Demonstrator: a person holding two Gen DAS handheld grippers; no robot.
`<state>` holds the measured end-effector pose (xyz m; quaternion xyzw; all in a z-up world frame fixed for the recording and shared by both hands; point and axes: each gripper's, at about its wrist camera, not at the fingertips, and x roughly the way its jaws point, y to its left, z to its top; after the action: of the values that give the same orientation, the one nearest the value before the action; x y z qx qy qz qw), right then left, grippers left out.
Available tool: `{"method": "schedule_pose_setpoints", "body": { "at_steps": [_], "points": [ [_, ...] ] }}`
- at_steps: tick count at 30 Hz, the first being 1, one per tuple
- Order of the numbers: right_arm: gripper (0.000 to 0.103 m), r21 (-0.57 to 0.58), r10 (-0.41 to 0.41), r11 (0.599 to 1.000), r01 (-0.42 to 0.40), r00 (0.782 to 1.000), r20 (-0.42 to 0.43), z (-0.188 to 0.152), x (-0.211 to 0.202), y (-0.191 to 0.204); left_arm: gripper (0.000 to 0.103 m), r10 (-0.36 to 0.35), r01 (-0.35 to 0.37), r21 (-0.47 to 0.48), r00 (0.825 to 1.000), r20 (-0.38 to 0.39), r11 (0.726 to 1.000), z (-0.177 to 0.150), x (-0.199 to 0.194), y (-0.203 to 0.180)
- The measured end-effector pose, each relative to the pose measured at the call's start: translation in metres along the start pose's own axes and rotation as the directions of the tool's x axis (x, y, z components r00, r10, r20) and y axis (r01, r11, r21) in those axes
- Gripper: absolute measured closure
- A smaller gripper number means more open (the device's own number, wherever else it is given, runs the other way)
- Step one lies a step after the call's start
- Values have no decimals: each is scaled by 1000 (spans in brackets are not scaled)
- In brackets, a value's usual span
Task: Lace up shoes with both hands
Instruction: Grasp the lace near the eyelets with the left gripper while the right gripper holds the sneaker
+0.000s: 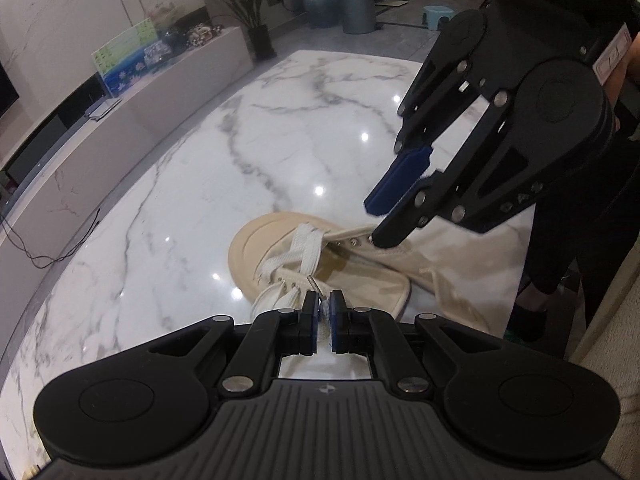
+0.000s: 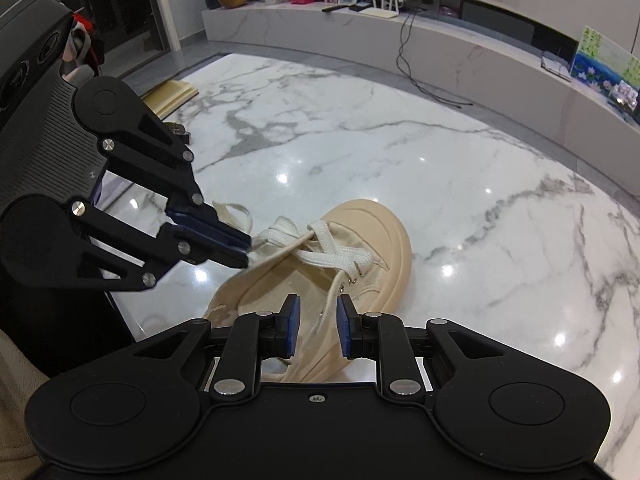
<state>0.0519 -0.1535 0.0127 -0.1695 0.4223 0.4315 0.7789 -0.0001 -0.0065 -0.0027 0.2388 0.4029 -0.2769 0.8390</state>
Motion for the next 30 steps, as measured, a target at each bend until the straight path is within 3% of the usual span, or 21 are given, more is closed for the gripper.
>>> {"method": "schedule_pose_setpoints", "body": {
  "at_steps": [15,20,30],
  "points": [
    [89,15,24,1000,-24,1000,5,3,9,-10,98,-24,29,125,999,-36,992,28,21,-4],
    [100,42,28,999,-28,1000,4,-1,12,-16,98,-40,52,146,996,-79,988,30,36,-5],
    [100,84,38,996,-39,999,5,-8,14,-28,98,-56,72,161,993,-99,984,30,48,-6]
  ]
}}
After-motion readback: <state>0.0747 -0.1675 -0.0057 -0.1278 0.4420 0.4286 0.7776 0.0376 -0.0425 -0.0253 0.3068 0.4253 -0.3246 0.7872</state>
